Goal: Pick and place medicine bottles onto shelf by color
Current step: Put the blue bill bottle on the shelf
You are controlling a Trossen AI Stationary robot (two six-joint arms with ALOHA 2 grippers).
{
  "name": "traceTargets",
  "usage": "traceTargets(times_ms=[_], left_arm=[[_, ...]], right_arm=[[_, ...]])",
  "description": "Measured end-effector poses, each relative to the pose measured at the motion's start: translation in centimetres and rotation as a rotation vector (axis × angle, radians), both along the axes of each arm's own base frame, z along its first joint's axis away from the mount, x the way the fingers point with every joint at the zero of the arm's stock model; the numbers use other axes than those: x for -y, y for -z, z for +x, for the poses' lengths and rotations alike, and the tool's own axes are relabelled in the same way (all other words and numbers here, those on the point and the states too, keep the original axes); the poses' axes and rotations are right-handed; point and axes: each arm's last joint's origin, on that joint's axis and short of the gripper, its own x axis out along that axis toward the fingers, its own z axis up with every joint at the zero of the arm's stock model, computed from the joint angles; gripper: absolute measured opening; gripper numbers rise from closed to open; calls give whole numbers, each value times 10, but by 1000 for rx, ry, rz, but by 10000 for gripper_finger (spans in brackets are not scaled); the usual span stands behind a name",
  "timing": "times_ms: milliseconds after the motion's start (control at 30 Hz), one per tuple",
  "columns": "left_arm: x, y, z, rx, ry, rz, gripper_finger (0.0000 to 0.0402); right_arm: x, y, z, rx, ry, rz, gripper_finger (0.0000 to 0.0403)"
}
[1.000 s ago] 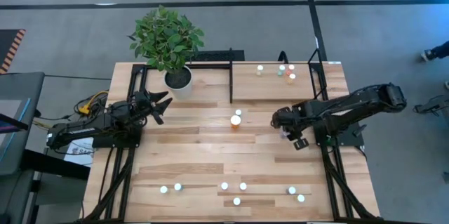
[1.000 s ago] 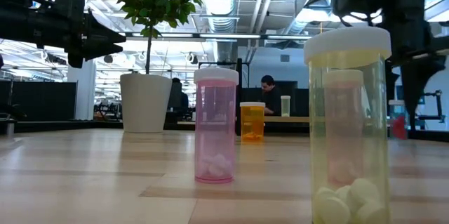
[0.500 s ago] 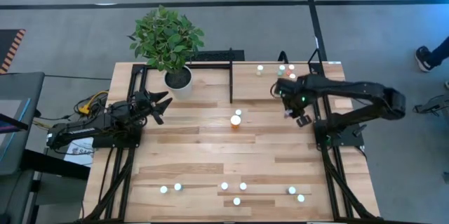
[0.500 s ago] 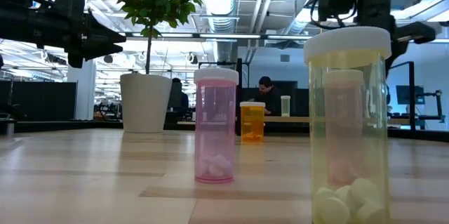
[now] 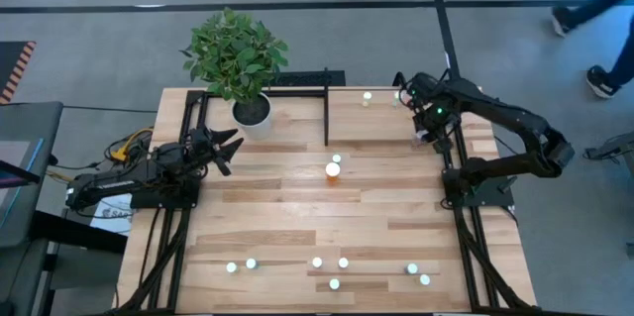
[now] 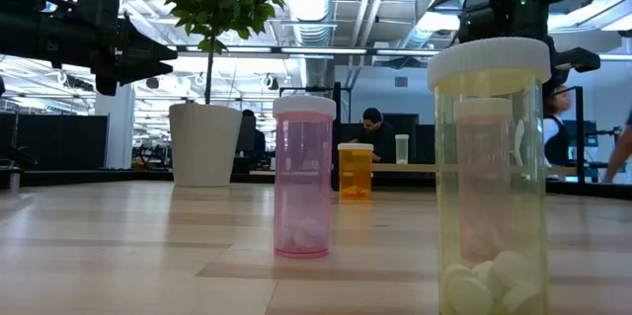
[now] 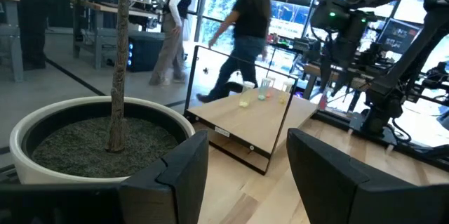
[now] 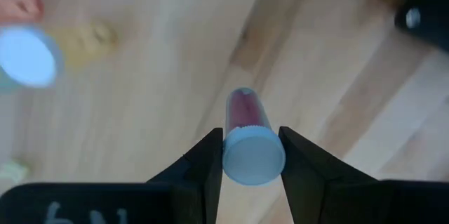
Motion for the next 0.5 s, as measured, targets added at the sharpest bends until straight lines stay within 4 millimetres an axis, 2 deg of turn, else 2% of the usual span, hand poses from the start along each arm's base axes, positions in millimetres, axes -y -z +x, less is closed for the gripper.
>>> traceTargets(times_ms=[267,500], left_arm=[[0,0,0,0,0,0,181],[0,0,0,-1,0,0,181]], right_arm=[[20,0,-24,-6,-59,-34,140],[37,14,-17,-59,-129,3,140]])
